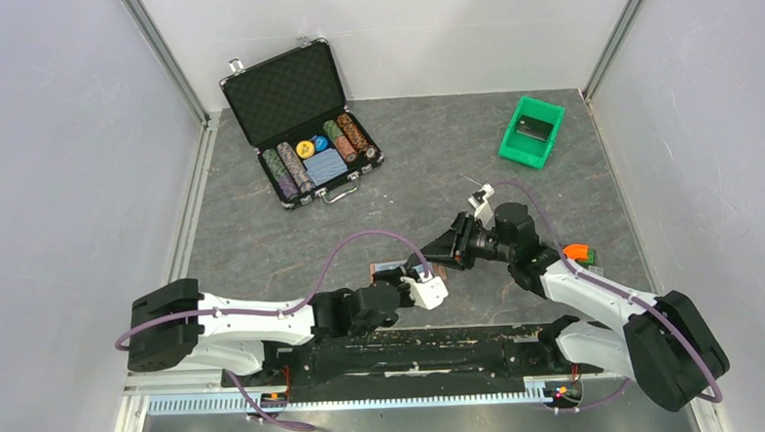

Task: Take the credit cards out of the card holder
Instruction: Remove the credit card from the card holder.

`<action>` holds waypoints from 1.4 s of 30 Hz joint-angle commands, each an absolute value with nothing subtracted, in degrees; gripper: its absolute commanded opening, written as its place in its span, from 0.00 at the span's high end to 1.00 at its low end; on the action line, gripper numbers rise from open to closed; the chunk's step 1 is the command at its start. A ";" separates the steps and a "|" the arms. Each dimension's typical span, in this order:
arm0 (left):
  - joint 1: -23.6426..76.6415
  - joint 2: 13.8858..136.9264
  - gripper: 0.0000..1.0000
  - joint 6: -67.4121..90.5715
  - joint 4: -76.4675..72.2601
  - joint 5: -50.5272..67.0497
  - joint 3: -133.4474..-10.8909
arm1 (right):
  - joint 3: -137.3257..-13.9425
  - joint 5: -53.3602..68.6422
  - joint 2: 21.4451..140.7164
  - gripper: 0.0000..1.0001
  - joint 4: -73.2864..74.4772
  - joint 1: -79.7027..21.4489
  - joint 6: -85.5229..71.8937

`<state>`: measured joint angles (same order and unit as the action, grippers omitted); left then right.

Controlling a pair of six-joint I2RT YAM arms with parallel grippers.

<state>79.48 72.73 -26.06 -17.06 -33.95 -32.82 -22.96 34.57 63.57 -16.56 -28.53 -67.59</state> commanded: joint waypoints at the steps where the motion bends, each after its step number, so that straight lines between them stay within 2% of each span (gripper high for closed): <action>1: 79.37 69.81 0.98 -18.53 -18.06 -36.82 -32.01 | -24.73 36.42 62.24 0.57 -22.16 -28.46 -64.16; 6: 77.33 67.50 0.98 -6.19 -7.60 -35.97 -36.72 | -27.93 31.64 58.46 0.38 -15.11 -27.40 -56.30; 10: 72.20 65.44 0.98 7.47 3.26 -29.71 -41.21 | -28.24 27.93 54.68 0.34 -12.39 -27.08 -47.87; 17: 61.81 59.13 0.98 25.50 11.45 -14.19 -44.12 | -24.28 21.72 42.99 0.36 -18.47 -26.97 -33.25; 22: 54.91 55.16 0.98 33.25 12.23 -0.44 -45.40 | -23.29 30.46 40.75 0.36 -26.83 -27.00 -32.77; 24: 54.56 54.79 0.98 31.99 11.93 4.31 -46.22 | -23.85 34.48 41.93 0.36 -28.96 -26.98 -33.70; 27: 54.56 55.96 0.98 28.40 15.57 9.19 -49.36 | -28.55 39.76 45.74 0.36 -22.87 -26.98 -28.03; 31: 54.53 57.96 0.98 25.28 19.26 17.69 -52.45 | -33.83 50.95 51.83 0.43 -17.29 -26.98 -21.39; 36: 54.47 60.96 0.97 22.98 22.21 26.57 -54.46 | -34.47 60.10 54.70 0.51 -20.72 -26.97 -22.68; 42: 54.40 63.99 0.97 23.15 23.59 29.93 -56.42 | -32.33 65.13 56.32 0.59 -30.90 -27.11 -30.03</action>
<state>54.70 62.94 26.28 22.26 24.01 -53.25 -32.21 58.39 55.72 -20.51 -27.11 -25.36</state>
